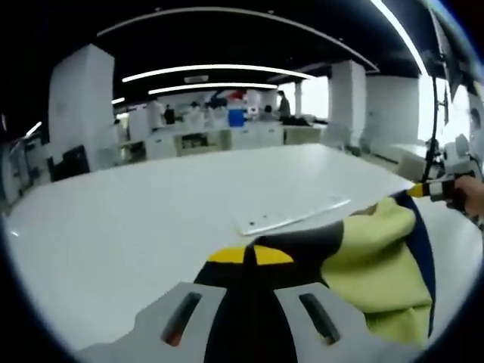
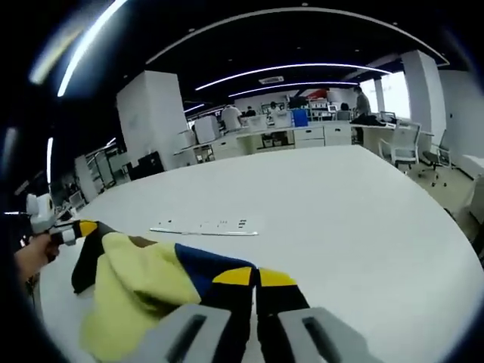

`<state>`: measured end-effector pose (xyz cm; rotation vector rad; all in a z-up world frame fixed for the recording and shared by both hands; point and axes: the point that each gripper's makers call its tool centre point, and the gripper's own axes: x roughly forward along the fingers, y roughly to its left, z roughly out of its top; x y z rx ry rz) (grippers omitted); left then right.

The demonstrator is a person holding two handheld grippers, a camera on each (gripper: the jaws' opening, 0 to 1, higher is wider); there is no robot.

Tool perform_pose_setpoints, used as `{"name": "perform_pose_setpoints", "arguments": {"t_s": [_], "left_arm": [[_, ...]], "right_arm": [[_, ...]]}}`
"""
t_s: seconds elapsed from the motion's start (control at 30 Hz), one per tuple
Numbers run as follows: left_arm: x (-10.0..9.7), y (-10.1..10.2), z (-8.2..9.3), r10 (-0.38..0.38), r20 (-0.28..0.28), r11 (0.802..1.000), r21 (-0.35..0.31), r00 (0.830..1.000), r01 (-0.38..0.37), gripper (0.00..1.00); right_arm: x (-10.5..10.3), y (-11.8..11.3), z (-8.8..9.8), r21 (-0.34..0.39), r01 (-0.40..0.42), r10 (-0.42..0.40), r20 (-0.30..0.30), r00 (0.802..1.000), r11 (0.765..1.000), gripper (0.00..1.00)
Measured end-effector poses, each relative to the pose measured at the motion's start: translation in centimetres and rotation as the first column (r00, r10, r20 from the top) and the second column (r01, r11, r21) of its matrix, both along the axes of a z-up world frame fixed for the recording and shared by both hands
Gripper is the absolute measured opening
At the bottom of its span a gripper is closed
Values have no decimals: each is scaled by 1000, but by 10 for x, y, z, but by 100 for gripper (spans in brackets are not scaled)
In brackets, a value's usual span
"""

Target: Fold the garment on the visible template until the final outline fits inside the template.

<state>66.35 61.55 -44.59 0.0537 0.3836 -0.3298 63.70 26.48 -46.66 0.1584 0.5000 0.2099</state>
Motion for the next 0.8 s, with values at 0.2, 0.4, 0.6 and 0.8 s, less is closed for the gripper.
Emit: {"name": "perform_pose_setpoints", "arguments": {"t_s": [0.2, 0.4, 0.6, 0.8], "left_arm": [[5, -4, -31, -7, -89, 998, 58, 996, 12, 0], [6, -1, -50, -13, -139, 995, 99, 990, 27, 0], [6, 5, -65, 3, -186, 991, 135, 983, 23, 0], [1, 12, -70, 41, -216, 989, 146, 976, -9, 10]], "right_arm": [[2, -5, -31, -29, 4, -8, -108, 994, 1000, 0], [2, -5, -53, -32, -4, -2, -170, 985, 999, 0], [4, -2, -62, -11, 11, -13, -197, 980, 1000, 0], [5, 1, -56, 9, 22, -20, -184, 983, 1000, 1]]}}
